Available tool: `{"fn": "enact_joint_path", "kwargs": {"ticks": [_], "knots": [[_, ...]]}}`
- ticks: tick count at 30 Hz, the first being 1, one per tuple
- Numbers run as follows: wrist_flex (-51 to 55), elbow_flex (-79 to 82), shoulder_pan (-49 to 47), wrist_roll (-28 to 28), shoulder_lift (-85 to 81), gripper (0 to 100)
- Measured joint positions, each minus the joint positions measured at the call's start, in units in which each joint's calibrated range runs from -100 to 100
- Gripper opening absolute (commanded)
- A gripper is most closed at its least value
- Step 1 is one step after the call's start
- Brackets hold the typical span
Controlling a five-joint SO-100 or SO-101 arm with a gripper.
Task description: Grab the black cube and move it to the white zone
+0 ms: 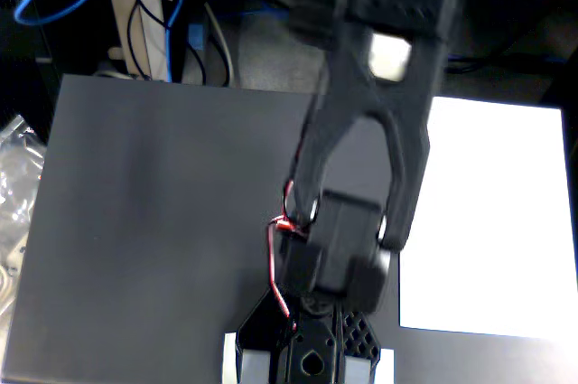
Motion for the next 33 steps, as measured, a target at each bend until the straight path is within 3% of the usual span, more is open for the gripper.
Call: {"fn": "enact_joint_path", "kwargs": {"ticks": [3, 9, 15, 20, 24, 28, 33], "knots": [[0.00, 0.55, 15.14, 3.99, -6.58, 1], [0.00, 0.55, 36.63, 9.97, -8.91, 1], [-3.25, 0.55, 51.33, 15.74, -8.91, 1], [-10.95, 11.15, 51.18, 16.73, -7.74, 1], [-16.43, 12.98, 48.82, 17.05, 6.16, 1], [-16.77, 9.60, 44.17, 17.05, 19.39, 1], [-14.98, 9.51, 36.48, 17.05, 21.81, 1]]}}
